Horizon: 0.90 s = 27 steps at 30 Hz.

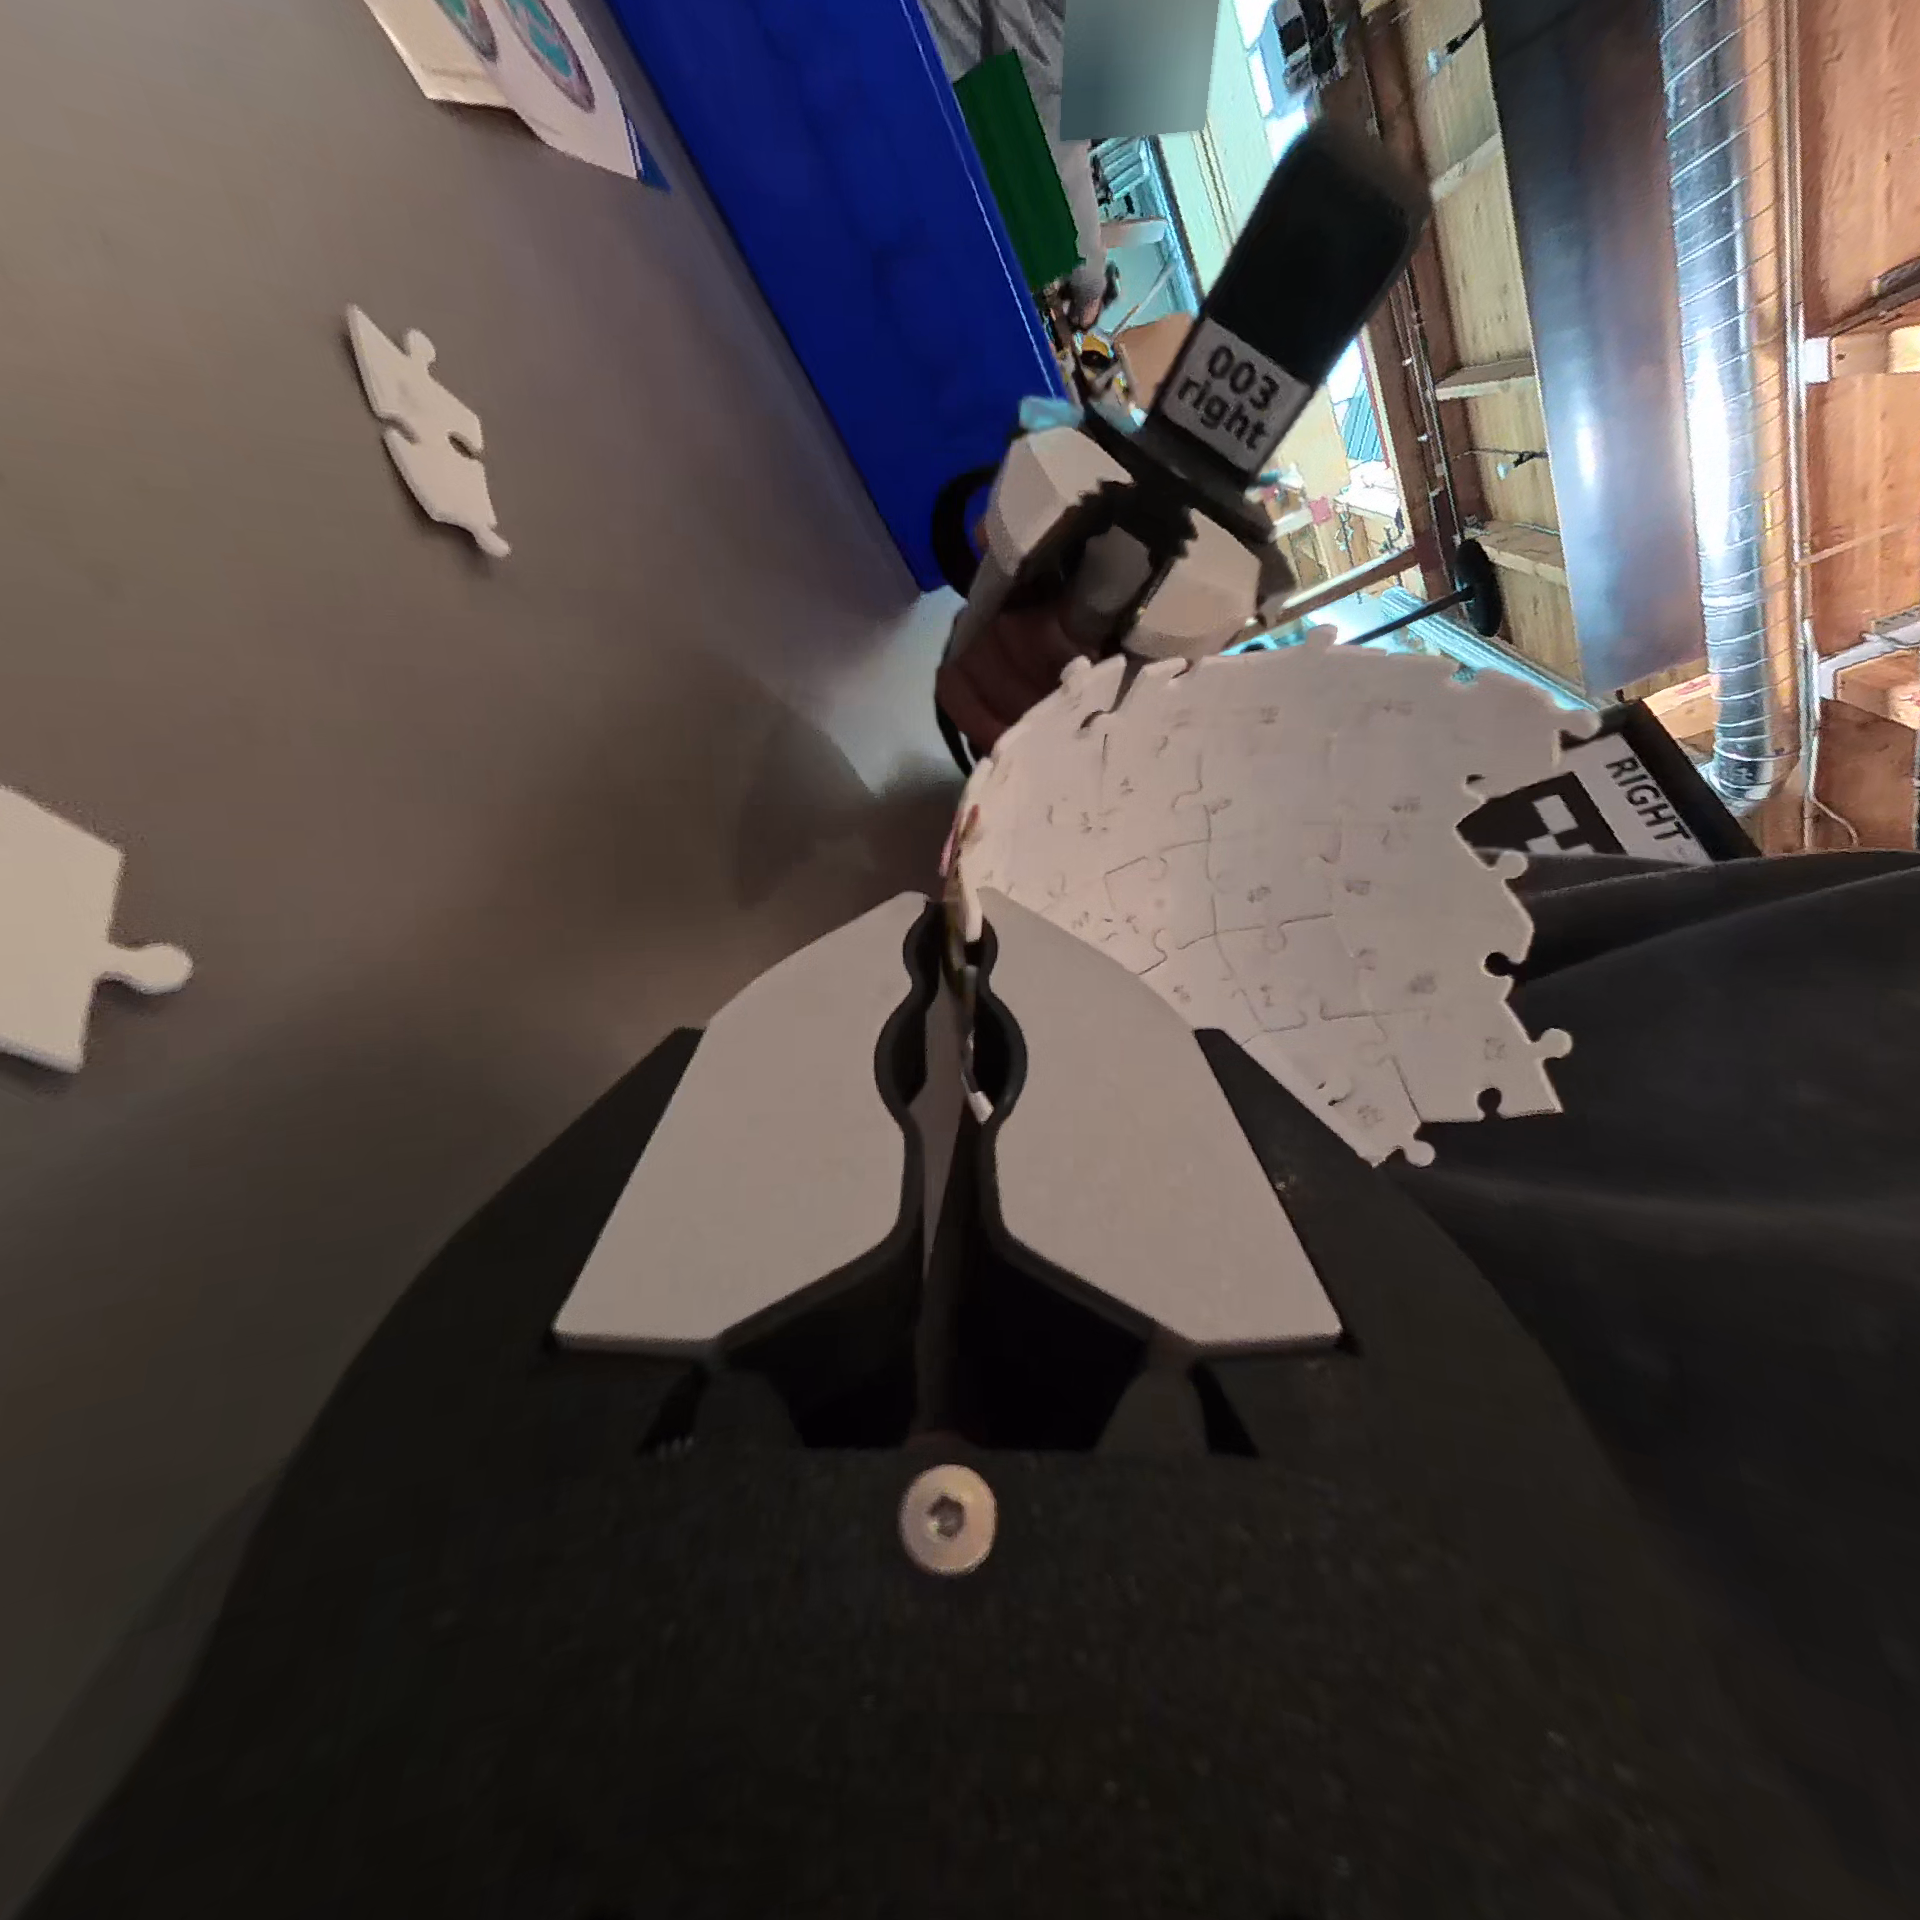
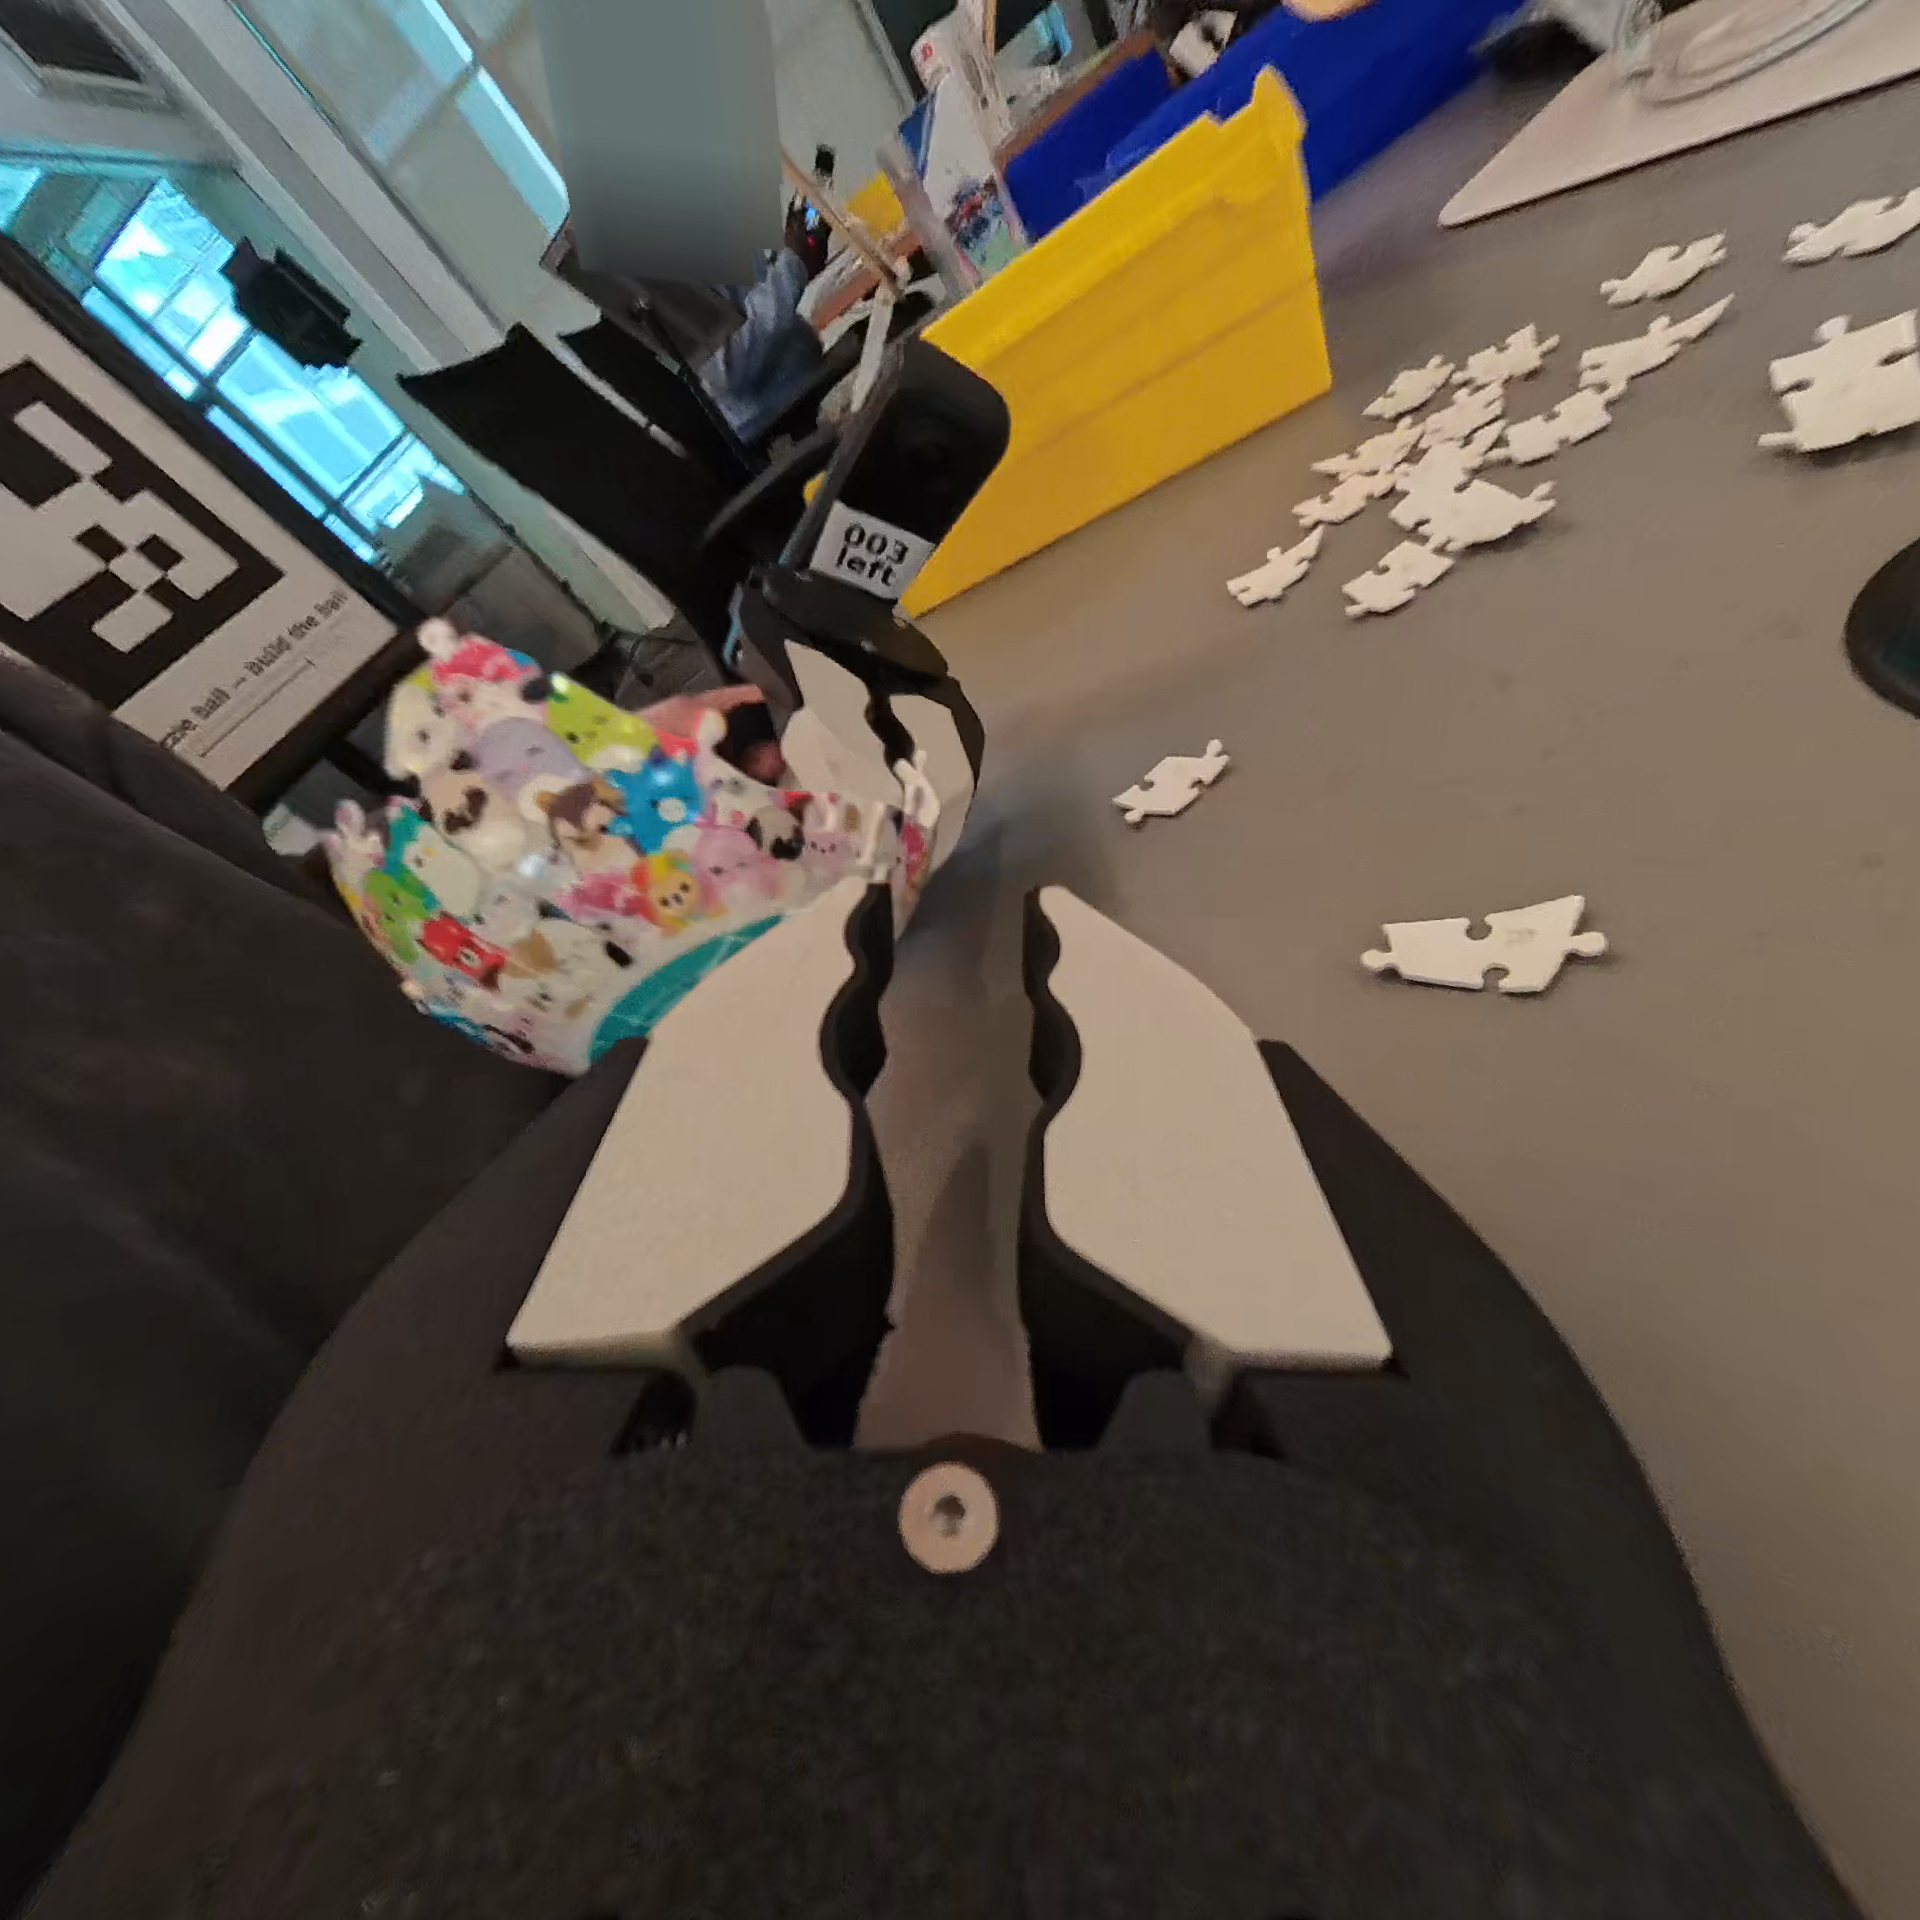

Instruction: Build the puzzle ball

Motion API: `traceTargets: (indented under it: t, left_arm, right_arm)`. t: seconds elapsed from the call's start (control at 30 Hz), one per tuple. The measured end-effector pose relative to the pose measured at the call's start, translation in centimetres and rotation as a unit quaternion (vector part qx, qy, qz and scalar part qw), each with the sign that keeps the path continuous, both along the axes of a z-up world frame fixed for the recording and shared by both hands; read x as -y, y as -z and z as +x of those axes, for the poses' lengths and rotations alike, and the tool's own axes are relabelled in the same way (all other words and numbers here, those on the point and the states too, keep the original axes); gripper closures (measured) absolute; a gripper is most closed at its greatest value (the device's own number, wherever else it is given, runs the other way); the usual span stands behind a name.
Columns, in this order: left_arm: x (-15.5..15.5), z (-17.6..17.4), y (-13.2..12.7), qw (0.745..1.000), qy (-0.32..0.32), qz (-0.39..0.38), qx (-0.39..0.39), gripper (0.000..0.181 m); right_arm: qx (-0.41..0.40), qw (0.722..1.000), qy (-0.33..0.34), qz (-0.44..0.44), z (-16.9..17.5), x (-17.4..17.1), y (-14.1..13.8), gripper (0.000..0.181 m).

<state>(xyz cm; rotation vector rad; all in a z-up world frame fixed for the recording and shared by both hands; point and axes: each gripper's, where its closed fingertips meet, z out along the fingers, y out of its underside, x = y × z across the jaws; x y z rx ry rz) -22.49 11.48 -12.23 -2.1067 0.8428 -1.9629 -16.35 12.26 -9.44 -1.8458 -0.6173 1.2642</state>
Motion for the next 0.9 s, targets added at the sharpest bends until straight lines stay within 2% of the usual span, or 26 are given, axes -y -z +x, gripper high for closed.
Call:
traceTargets:
  t: [0.23, 0.33, 0.43, 0.67, 0.73, 0.83, 0.9]
  left_arm:
    - [-2.3, 0.4, 0.0, 0.994, -0.104, 0.028, 0.003, 0.179]
    - [-3.3, 0.0, 0.3, 0.989, -0.143, 0.022, 0.007, 0.179]
    - [-3.8, -0.2, 0.1, 0.987, -0.161, 0.009, 0.023, 0.179]
    - [-2.6, 0.7, -0.8, 0.99, -0.125, -0.021, 0.064, 0.179]
    - [-1.8, 1.0, -0.9, 0.992, -0.102, -0.03, 0.07, 0.179]
    - [-0.3, 1.4, -0.7, 0.997, -0.051, -0.019, 0.053, 0.179]
    - [0.7, 1.5, -0.3, 0.999, -0.016, 0.0, 0.03, 0.179]
  right_arm:
    - [-0.023, 0.993, 0.109, 0.024, 3.4, 0.8, -2.4, 0.14]
    - [0.038, 0.988, 0.147, 0.033, 4.3, 0.9, -1.5, 0.134]
    - [0.08, 0.983, 0.158, 0.051, 3.7, 1.0, -0.5, 0.13]
    - [0.091, 0.989, 0.102, 0.062, 0.9, 1.1, 2.1, 0.131]
    - [0.109, 0.989, 0.082, 0.055, 1.3, 0.6, 2.5, 0.139]
    - [0.094, 0.994, 0.045, 0.023, 2.2, -0.8, 1.7, 0.144]
    - [0.06, 0.998, 0.004, -0.029, 2.1, -1.7, 0.6, 0.144]
